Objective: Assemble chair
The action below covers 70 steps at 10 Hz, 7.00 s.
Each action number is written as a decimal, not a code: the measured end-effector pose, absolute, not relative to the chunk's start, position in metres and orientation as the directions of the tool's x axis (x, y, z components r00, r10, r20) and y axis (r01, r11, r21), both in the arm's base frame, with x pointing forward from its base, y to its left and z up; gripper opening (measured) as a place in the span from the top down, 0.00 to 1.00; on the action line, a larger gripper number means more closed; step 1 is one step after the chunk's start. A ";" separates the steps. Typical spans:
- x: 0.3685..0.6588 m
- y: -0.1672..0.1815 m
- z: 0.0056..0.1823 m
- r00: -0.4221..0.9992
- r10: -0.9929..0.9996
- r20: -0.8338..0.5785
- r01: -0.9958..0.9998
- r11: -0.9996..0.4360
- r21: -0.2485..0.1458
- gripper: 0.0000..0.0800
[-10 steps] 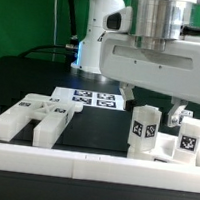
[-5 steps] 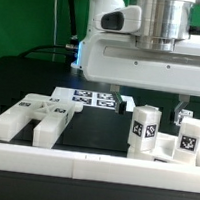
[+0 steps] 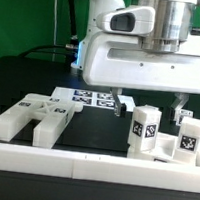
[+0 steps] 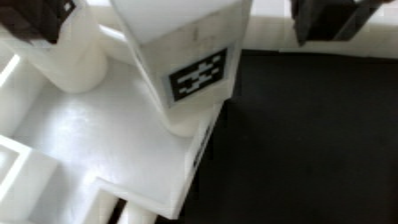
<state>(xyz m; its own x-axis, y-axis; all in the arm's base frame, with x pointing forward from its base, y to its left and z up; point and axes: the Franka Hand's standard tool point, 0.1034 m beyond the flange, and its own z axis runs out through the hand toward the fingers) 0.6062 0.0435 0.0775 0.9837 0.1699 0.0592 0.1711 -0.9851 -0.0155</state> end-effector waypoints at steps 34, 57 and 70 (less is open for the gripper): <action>0.604 0.057 0.077 0.784 -0.620 0.015 -0.618 -0.784 -0.057 0.19; 0.604 0.053 0.076 0.900 -0.434 0.034 -0.432 -0.901 -0.050 0.64; 0.604 0.061 0.076 0.318 -0.948 -0.029 -0.947 -0.315 -0.069 0.50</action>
Offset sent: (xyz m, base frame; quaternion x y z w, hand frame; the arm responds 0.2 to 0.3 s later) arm 0.0000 0.0000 0.0000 0.0000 0.0000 -0.0650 0.9979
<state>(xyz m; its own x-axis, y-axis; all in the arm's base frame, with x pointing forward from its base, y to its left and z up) 0.6040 0.0611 0.0757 0.3175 -0.9478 -0.0292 -0.9466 -0.3150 -0.0688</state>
